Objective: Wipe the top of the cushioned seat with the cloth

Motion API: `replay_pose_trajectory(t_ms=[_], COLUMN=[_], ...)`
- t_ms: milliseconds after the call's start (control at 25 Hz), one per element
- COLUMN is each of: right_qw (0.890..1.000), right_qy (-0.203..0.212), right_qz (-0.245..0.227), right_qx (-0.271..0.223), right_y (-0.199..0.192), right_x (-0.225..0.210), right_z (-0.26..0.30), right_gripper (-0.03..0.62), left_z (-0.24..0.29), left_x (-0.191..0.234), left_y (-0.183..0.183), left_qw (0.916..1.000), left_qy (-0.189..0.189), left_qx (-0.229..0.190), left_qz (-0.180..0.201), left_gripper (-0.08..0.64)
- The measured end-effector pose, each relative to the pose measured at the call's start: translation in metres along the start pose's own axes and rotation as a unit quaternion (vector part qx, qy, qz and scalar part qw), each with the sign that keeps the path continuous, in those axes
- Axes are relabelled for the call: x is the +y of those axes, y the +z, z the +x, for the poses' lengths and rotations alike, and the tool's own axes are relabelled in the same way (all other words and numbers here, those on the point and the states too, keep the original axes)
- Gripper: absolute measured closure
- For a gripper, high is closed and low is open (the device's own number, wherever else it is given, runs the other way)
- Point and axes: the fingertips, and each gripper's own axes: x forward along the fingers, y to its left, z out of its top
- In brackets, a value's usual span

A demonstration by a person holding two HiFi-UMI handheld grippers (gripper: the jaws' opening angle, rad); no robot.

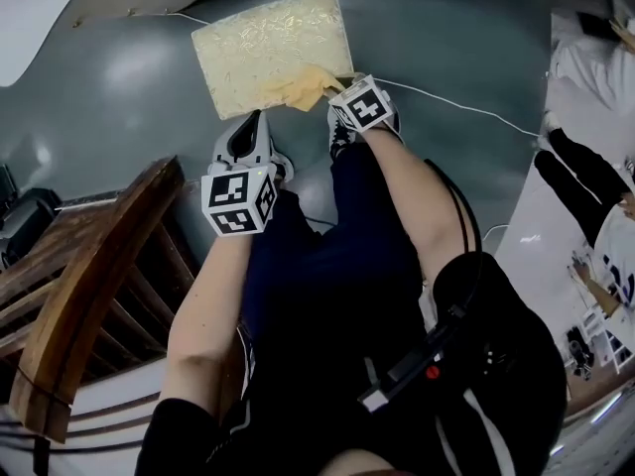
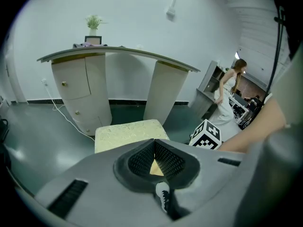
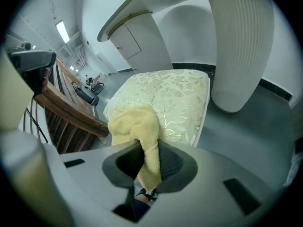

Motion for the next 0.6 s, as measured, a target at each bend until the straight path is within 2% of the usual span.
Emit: replay_pose_trajectory(t_ms=[200,280,440,600], right_qw=[0.998,0.998,0.996,0.996], right_qy=[-0.03,-0.047,-0.045,-0.052], right_qz=[0.028,0.017,0.024,0.029], right_qx=[0.036,0.047,0.076,0.064], right_y=[-0.013,-0.013,-0.026,-0.018], right_x=[-0.02,-0.029,-0.021,-0.02], right_z=[-0.011,-0.021,-0.049,-0.079], right_gripper=[0.518,0.518,0.518,0.518], left_z=[-0.01,-0.017,-0.036,-0.045], left_x=[-0.007,-0.01,-0.016,-0.024], left_y=[0.017,0.023,0.037,0.06], left_qw=[0.9999,0.9998,0.9997,0.9984], left_qy=[-0.004,-0.006,-0.016,-0.034], left_qx=[-0.002,-0.002,-0.004,-0.018], left_qz=[0.013,0.017,0.02,0.041], left_gripper=[0.555,0.555,0.555,0.555])
